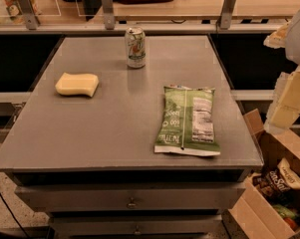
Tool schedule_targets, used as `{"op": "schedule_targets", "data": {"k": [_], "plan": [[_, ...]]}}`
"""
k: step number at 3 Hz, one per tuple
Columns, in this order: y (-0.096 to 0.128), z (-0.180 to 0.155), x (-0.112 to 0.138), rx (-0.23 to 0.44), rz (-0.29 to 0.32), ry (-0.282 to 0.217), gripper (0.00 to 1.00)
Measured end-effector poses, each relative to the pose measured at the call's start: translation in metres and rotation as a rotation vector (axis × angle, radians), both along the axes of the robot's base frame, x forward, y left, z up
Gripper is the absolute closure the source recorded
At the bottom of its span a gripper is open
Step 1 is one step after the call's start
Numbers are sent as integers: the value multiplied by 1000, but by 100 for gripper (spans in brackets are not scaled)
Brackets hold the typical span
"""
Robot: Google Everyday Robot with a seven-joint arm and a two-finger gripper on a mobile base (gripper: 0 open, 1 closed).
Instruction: Move green jalapeno chip bag near 7up can
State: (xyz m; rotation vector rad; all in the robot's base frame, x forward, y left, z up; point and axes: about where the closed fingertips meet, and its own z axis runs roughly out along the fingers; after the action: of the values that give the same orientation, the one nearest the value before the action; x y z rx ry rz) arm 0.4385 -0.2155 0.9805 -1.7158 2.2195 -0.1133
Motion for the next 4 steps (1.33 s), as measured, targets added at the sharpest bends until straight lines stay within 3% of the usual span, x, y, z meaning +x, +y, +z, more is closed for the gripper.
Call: {"op": "schedule_targets", "data": {"k": [1, 3, 4], "plan": [[3, -7, 4, 10, -2, -13, 0], [41, -47, 22, 57, 68, 0, 0], [60, -92, 34, 118, 82, 77, 0]]}}
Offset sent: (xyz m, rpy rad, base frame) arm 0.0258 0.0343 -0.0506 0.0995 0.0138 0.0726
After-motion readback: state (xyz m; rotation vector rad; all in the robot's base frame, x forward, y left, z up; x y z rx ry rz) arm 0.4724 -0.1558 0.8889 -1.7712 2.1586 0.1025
